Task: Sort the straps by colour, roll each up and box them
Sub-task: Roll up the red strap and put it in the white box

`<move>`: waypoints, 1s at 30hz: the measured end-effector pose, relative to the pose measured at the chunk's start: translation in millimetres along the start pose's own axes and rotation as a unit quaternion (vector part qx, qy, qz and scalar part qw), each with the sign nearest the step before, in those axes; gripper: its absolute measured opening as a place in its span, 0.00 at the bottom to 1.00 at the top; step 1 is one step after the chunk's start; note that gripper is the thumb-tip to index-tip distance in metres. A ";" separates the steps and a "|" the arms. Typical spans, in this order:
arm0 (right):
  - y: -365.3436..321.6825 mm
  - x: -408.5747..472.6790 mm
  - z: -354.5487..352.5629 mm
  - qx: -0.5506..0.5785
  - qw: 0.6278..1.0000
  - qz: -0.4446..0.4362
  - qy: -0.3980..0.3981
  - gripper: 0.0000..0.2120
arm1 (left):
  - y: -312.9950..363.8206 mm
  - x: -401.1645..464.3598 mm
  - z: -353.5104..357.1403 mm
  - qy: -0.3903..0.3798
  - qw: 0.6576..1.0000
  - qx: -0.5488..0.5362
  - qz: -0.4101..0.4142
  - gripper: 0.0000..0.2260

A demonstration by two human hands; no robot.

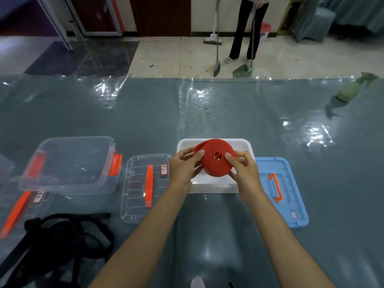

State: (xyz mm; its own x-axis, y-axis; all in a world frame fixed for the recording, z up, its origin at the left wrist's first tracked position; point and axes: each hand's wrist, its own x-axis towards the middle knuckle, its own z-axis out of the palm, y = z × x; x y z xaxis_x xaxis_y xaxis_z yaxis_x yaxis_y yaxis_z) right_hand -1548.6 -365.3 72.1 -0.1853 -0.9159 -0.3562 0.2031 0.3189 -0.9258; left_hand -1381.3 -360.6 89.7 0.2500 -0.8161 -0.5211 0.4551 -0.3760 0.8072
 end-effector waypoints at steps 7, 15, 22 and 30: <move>12.8 67.4 -5.2 -0.366 0.930 0.000 -0.028 0.06 | -33.8 73.6 12.4 0.046 0.995 0.061 -0.063 0.08; 38.6 101.1 -2.2 -0.488 0.862 0.109 -0.087 0.13 | -74.2 129.0 22.1 0.061 0.979 0.160 -0.112 0.11; 57.3 117.2 0.9 -0.470 0.863 0.143 -0.118 0.05 | -87.5 158.5 26.4 0.084 0.971 0.179 -0.137 0.14; 67.3 123.1 2.4 -0.505 0.845 0.129 -0.122 0.06 | -97.4 167.2 19.6 0.089 0.969 0.174 -0.149 0.14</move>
State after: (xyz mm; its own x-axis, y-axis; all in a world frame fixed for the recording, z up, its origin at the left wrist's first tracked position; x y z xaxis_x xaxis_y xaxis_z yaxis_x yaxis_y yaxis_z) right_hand -1555.5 -457.1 -33.7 -0.0312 -0.7672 -0.6406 -0.7396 0.4488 -0.5015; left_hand -1400.6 -469.0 -70.6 0.3099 -0.5719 -0.7596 0.2209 -0.7337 0.6425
